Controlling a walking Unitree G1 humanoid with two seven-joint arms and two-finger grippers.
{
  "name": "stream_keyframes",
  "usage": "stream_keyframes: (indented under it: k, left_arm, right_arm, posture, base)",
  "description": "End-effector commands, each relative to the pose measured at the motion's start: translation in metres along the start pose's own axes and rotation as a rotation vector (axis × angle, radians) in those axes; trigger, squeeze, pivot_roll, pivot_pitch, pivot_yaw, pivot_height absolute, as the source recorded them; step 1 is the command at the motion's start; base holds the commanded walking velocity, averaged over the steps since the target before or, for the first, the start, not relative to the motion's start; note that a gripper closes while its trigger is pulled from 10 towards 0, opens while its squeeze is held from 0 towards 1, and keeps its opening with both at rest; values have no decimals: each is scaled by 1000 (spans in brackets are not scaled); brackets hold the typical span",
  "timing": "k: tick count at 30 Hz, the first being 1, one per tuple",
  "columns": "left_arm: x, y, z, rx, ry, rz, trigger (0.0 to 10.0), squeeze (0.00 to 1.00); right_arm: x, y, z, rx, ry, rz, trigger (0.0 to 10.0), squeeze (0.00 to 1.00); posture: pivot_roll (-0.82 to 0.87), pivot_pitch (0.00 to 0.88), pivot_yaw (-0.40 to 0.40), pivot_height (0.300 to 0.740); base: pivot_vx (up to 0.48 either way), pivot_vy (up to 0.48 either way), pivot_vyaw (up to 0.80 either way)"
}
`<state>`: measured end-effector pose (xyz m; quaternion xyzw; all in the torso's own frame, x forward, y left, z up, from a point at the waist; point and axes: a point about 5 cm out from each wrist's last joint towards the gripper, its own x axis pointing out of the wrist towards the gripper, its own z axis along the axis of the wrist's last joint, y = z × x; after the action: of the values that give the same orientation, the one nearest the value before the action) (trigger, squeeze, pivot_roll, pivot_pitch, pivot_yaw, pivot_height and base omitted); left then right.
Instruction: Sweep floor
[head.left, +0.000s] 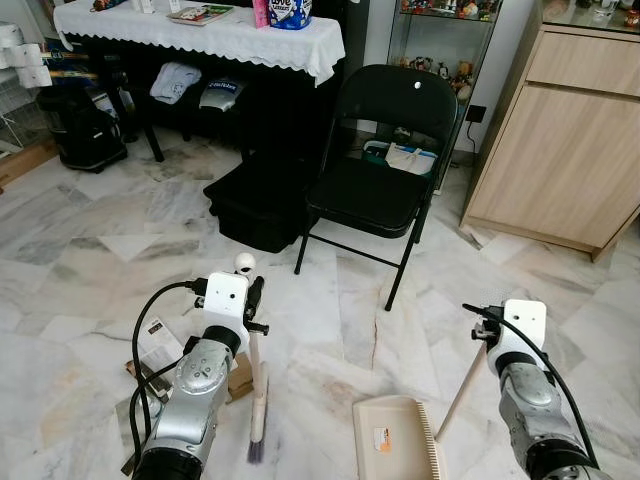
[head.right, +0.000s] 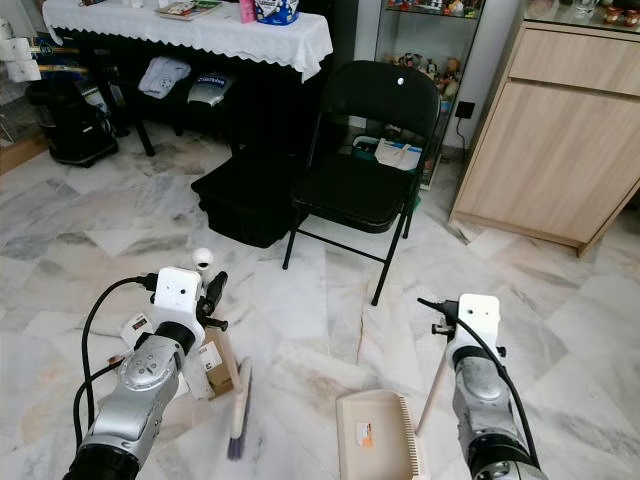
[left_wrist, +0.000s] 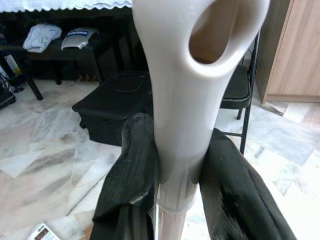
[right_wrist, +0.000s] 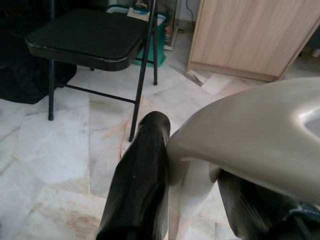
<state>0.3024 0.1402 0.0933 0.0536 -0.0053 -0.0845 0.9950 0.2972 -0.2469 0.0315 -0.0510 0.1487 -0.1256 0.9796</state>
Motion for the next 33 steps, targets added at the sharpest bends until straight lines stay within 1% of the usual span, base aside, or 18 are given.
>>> stream_keyframes:
  k: [1,2,3,4,7,9,12,14,20,28,33]
  left_arm:
    - [3,5,13,19,-69,18,10000,0]
    - [3,5,13,19,-69,18,10000,0]
    - [2,7,15,14,-84,31,10000,0]
    - [3,9,19,7,-108,50,10000,0]
    - [5,11,23,8,-125,66,10000,0]
    - [6,14,29,6,-154,93,10000,0]
    - [7,18,32,11,-168,121,10000,0]
    - [8,20,34,14,-178,126,10000,0]
    - [10,18,36,32,-189,126,10000,0]
    - [11,19,40,31,-202,131,10000,0]
    - [12,19,41,28,-206,134,10000,0]
  right_arm:
    - [5,4,21,22,-86,-14,4118,0]
    - [5,4,21,22,-86,-14,4118,0]
    - [6,8,29,42,-121,-16,10000,0]
    - [7,11,37,53,-160,-13,10000,0]
    - [8,15,45,67,-194,-4,10000,0]
    - [8,19,58,94,-262,8,10000,0]
    - [6,22,73,120,-342,11,10000,0]
    - [4,25,81,138,-380,24,10000,0]
    - [2,31,80,142,-370,33,10000,0]
    - [0,36,79,157,-365,45,10000,0]
    - [1,37,82,158,-363,45,10000,0]
  posture:
    - [70,1,3,740]
    - [70,1,3,740]
    - [68,4,6,740]
    - [71,6,5,740]
    - [73,9,5,740]
    - [73,12,3,740]
    - [75,16,2,740]
    - [74,18,2,740]
    - [81,20,9,740]
    - [95,28,8,740]
    - [84,39,3,740]
  base:
    - [0,0,0]
    - [0,0,0]
    - [0,0,0]
    - [0,0,0]
    - [0,0,0]
    - [0,0,0]
    - [0,0,0]
    - [0,0,0]
    - [0,0,0]
    - [0,0,0]
    - [0,242,0]
